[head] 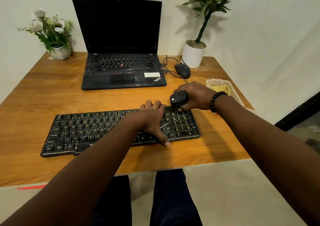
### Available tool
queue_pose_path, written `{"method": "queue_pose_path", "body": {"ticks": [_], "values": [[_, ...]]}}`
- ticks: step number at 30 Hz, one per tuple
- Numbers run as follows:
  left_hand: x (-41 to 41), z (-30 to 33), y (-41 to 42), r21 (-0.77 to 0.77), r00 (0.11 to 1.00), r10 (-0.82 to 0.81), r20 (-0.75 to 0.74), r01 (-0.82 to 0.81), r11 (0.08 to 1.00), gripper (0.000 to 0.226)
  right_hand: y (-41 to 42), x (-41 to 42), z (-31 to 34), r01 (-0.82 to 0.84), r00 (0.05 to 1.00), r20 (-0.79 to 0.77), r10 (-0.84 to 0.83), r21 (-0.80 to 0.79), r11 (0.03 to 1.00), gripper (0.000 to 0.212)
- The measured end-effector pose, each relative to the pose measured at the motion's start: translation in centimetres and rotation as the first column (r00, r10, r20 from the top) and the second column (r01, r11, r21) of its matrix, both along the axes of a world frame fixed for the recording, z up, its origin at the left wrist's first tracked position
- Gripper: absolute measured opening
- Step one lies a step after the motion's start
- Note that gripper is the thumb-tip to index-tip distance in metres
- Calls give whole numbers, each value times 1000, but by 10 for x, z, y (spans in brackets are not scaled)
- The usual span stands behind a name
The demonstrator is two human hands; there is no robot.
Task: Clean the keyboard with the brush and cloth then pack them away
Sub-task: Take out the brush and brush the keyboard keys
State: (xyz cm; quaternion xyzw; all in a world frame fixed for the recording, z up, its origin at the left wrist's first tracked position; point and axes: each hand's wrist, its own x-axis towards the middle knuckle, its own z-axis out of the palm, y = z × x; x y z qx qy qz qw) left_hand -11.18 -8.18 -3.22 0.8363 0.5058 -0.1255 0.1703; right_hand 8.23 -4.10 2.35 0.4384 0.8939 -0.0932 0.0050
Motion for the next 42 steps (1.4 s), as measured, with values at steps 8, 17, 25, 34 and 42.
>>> {"method": "queue_pose_path", "body": {"ticks": [8,17,25,34,42], "values": [[-1,-2,0,-10,1000,6,14,-6,1000,145,14,-6,11,-2,990,138,10,-58,998,37],[0,-2,0,-8,1000,-1,-2,1,1000,146,-4,12,-8,196,940,-264,-217,-103,975,38],[0,0,-2,-15,1000,10,3,-9,1000,146,-7,12,-8,276,912,-303,-277,-48,960,45],[-1,0,-2,-18,1000,14,6,-13,1000,146,-14,21,-8,245,933,-218,-287,-202,948,44],[0,2,-2,-15,1000,9,-17,-10,1000,145,-17,13,-3,203,968,-137,-209,-54,978,40]]}}
